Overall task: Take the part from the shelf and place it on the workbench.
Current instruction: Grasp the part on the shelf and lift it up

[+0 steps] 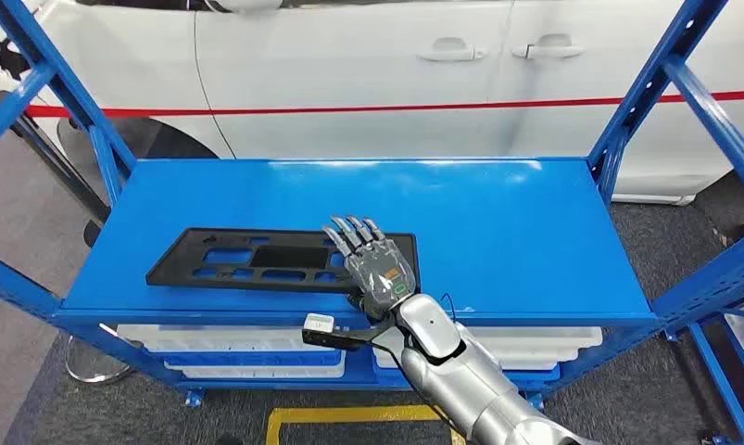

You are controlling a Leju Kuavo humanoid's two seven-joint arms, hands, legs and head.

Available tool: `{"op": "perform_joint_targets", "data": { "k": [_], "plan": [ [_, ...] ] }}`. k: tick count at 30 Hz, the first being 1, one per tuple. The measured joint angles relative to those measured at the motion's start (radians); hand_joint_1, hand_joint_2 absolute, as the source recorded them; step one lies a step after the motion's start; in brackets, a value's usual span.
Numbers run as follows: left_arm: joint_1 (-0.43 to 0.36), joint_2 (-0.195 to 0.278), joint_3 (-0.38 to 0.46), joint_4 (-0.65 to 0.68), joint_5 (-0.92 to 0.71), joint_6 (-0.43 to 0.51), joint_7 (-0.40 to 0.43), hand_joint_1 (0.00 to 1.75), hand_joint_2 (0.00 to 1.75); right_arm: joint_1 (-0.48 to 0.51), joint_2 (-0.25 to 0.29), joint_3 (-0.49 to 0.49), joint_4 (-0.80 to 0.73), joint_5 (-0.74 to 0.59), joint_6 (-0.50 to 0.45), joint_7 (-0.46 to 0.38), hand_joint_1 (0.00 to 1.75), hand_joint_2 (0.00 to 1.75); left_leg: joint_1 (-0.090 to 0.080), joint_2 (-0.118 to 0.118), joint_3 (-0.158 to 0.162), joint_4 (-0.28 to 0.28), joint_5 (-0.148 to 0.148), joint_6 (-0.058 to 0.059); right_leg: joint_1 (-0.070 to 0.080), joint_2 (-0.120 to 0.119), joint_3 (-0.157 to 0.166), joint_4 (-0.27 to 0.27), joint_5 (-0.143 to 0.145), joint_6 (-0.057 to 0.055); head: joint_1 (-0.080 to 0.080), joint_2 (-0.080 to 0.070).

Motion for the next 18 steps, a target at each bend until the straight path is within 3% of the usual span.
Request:
{"op": "perform_joint_targets", "data": {
  "k": [1, 3, 4, 5, 6, 8, 10, 14, 16, 18],
  "plan": [
    [-0.001, 0.000, 0.000, 0.000, -0.001, 0.000, 0.000, 0.00, 0.00, 0.000, 0.000, 0.000, 0.000, 0.000, 0.005, 0.000, 0.09, 1.75, 0.001, 0.000, -0.020, 0.040, -0.019, -0.002, 0.001, -0.001, 0.000, 0.000, -0.001, -0.001, 0.000, 0.000],
    [-0.001, 0.000, 0.002, 0.000, -0.004, 0.000, 0.000, 0.00, 0.00, 0.000, 0.000, 0.003, 0.004, 0.001, 0.018, 0.000, 0.94, 1.75, 0.002, 0.000, -0.069, 0.136, -0.055, -0.006, 0.003, -0.002, -0.001, 0.000, -0.002, -0.003, 0.000, 0.000],
    [0.000, 0.000, 0.004, 0.000, -0.006, 0.000, 0.000, 0.00, 0.00, 0.000, 0.000, 0.006, 0.007, 0.001, 0.024, 0.000, 1.38, 1.75, 0.003, 0.000, -0.088, 0.170, -0.060, -0.008, 0.003, -0.002, -0.001, 0.001, -0.002, -0.004, 0.000, 0.000],
    [0.000, 0.000, 0.005, 0.000, -0.008, 0.000, 0.000, 0.00, 0.00, 0.000, 0.000, 0.010, 0.011, 0.001, 0.027, 0.000, 1.75, 1.75, 0.003, 0.000, -0.088, 0.167, -0.046, -0.008, 0.004, -0.002, 0.000, 0.001, -0.003, -0.004, 0.000, 0.000],
    [0.000, 0.001, 0.007, 0.000, -0.009, 0.000, 0.000, 0.00, 0.00, 0.000, 0.000, 0.013, 0.016, 0.001, 0.028, -0.001, 1.75, 1.75, 0.003, 0.000, -0.068, 0.126, -0.016, -0.008, 0.004, -0.002, 0.001, 0.002, -0.003, -0.003, 0.000, 0.000],
    [-0.002, 0.001, 0.011, -0.001, -0.013, 0.001, -0.004, 0.00, 0.00, -0.001, 0.000, 0.016, 0.023, -0.004, 0.026, -0.005, 1.75, 1.75, 0.001, 0.001, -0.001, -0.010, 0.045, -0.003, 0.005, -0.002, 0.002, 0.005, -0.007, 0.002, 0.000, 0.000],
    [-0.004, 0.002, 0.017, -0.001, -0.015, 0.002, -0.010, 0.00, 0.00, -0.003, 0.000, 0.017, 0.029, -0.015, 0.022, -0.013, 1.75, 1.75, -0.003, 0.001, 0.038, -0.090, 0.065, 0.007, 0.008, -0.002, 0.002, 0.007, -0.009, 0.011, 0.000, 0.000],
    [-0.003, 0.001, 0.025, -0.003, -0.017, 0.004, -0.015, 0.00, 0.00, -0.005, 0.000, 0.017, 0.035, -0.025, 0.018, -0.018, 1.75, 1.75, -0.005, 0.001, 0.045, -0.109, 0.070, 0.033, 0.006, -0.003, -0.003, 0.019, -0.022, 0.033, 0.001, 0.000],
    [-0.004, 0.002, 0.028, -0.003, -0.017, 0.006, -0.017, 0.00, 0.00, -0.006, 0.000, 0.017, 0.036, -0.029, 0.016, -0.018, 1.75, 1.75, -0.002, 0.002, 0.048, -0.115, 0.074, 0.044, 0.004, -0.003, -0.041, 0.100, -0.070, 0.039, 0.001, 0.000],
    [-0.005, 0.002, 0.034, -0.003, -0.017, 0.006, -0.021, 0.00, 0.00, -0.005, -0.002, 0.017, 0.038, -0.031, 0.008, -0.018, 1.75, 1.75, -0.003, 0.002, 0.048, -0.115, 0.073, 0.050, 0.003, -0.002, -0.105, 0.227, -0.123, 0.042, 0.001, 0.000]
  ]
}}
